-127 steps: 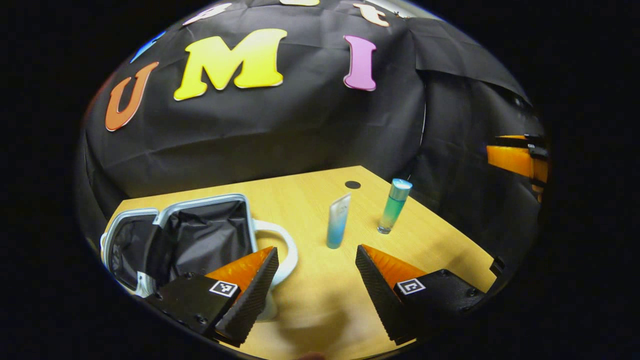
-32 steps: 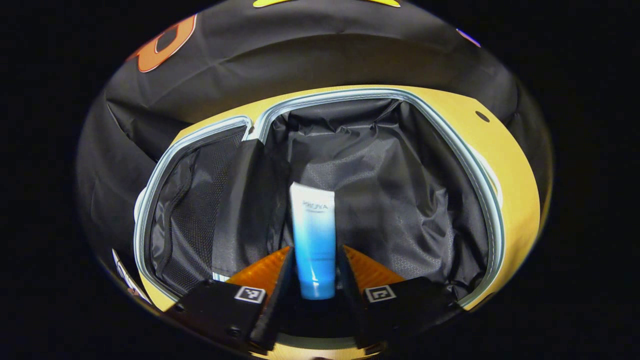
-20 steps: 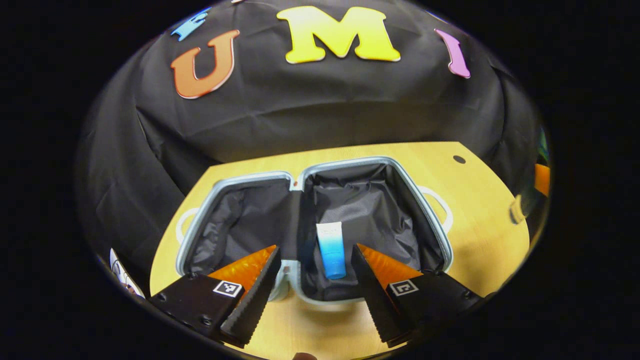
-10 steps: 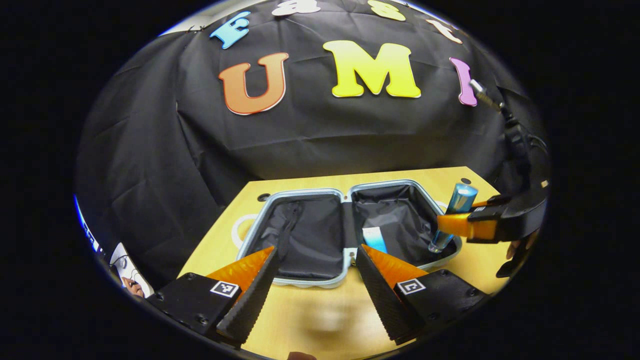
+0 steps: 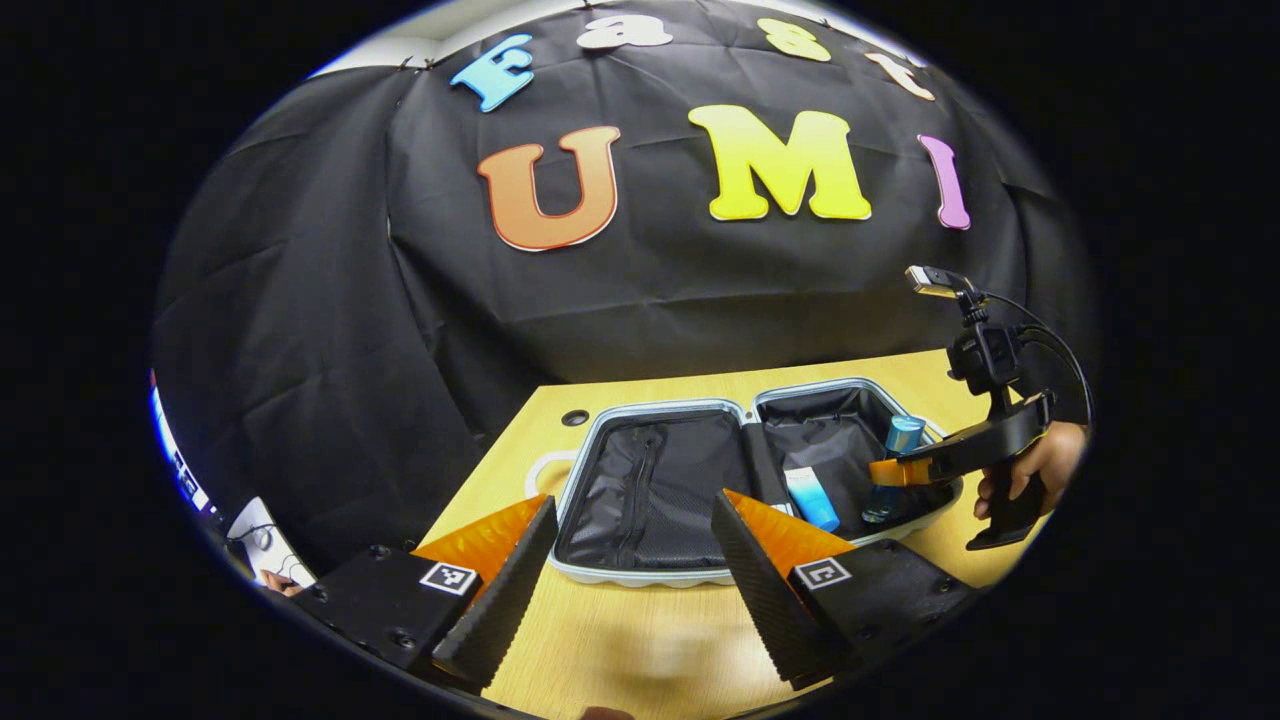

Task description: First open the suitcase, pack the skin care products into it, and then close the suitcase.

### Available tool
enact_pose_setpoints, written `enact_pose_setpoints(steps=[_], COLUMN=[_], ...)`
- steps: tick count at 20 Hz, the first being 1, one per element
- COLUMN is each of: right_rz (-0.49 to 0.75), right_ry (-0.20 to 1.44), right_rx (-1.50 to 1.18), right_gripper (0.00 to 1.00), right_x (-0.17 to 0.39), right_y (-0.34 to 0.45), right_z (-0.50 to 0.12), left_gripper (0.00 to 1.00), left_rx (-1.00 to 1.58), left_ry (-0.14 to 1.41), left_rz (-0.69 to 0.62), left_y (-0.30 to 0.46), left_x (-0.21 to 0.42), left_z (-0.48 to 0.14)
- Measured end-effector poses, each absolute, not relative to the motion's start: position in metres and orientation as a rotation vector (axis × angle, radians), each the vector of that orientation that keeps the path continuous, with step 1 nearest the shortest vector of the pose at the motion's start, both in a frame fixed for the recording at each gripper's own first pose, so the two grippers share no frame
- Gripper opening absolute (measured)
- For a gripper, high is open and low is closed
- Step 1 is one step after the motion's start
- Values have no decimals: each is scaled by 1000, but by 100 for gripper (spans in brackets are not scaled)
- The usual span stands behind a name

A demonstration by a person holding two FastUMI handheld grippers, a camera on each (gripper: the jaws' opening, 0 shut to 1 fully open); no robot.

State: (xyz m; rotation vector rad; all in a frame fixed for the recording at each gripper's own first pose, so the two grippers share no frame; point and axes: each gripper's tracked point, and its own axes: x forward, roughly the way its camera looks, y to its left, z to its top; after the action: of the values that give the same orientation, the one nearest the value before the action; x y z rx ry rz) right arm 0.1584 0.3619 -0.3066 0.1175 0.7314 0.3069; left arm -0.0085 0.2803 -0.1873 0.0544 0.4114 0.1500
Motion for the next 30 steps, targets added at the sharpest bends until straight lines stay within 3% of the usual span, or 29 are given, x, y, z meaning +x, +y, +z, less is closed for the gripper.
enact_pose_setpoints(steps=[10, 19, 22, 25, 29, 30], right_rz=[233, 181, 180, 200, 250, 267], right_ry=[837, 884, 870, 825, 661, 613], right_rx=[128, 91, 98, 84, 49, 44], right_gripper=[36, 35, 41, 57, 78, 78], right_x=[200, 195, 194, 191, 177, 170], right_y=[383, 381, 384, 384, 378, 376], right_z=[-350, -361, -356, -336, -264, -241], left_gripper=[99, 99, 99, 98, 98, 98], left_rx=[-6, -218, -316, -329, -400, -428], left_ry=[428, 444, 438, 424, 429, 432], left_rz=[216, 347, 363, 358, 323, 318], left_y=[327, 394, 404, 418, 419, 422], left_x=[3, 24, 33, 44, 56, 58], left_z=[-207, -246, -251, -252, -264, -270])
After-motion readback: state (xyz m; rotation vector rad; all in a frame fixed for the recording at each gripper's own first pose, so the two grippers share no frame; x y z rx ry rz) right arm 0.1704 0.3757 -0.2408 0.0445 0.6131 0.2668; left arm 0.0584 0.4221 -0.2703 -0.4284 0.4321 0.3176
